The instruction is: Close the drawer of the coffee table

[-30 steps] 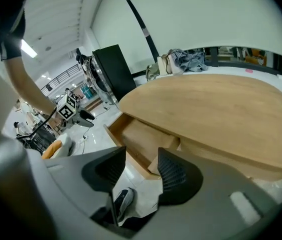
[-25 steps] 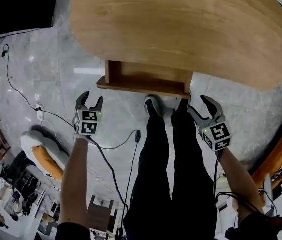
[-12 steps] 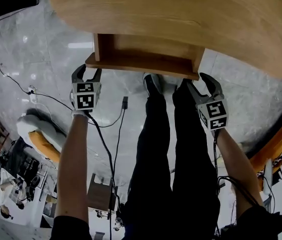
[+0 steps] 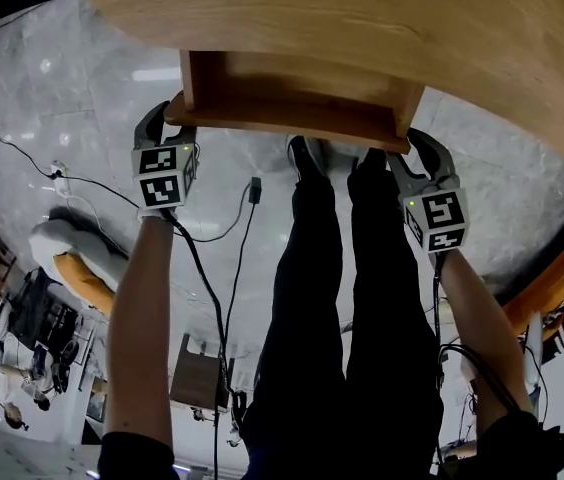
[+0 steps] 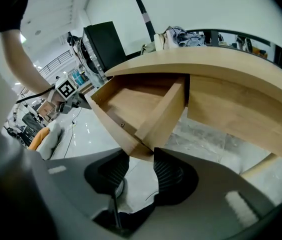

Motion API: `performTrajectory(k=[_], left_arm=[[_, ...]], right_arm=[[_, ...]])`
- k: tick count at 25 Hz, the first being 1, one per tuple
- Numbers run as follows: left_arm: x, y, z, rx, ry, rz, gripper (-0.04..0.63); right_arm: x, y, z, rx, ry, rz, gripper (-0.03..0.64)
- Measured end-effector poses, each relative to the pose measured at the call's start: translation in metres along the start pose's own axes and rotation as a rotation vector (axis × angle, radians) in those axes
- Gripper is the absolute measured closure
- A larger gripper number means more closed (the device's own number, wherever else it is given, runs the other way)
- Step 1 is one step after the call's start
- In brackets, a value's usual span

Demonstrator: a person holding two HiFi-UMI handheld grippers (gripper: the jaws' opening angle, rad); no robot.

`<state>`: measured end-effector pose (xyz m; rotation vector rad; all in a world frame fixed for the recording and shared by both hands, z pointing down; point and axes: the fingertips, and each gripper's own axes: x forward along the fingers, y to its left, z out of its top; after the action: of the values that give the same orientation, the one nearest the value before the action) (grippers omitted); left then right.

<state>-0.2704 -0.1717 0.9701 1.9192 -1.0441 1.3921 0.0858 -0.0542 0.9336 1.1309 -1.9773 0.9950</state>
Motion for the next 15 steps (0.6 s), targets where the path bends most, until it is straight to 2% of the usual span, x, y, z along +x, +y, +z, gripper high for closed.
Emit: performTrajectory(k=[3,6,12,15], left_arm=[[-0.001,-0.004,0.005,-0.016,-0.008,-0.012,0.422],[-0.003,-0.003,0.004,-0.052,-0.009,-0.018,0.423],[-0.012,-0.002,0.007,-0.065,-0.018,-0.038,0.423],[-0.014,0.007,0.011,-0.120,-0.037,-0.039,0.425]], right_arm=[[0.000,0.000,0.001,0.020,0.003,0.001,0.462],[0.000,0.001,0.003,0.046,0.005,0.007,0.462],[-0.007,0.003,0.009,0.119,-0.009,0.018,0.462],[-0.004,0.006,0.017,0.163,-0.016,0.015,0.462]])
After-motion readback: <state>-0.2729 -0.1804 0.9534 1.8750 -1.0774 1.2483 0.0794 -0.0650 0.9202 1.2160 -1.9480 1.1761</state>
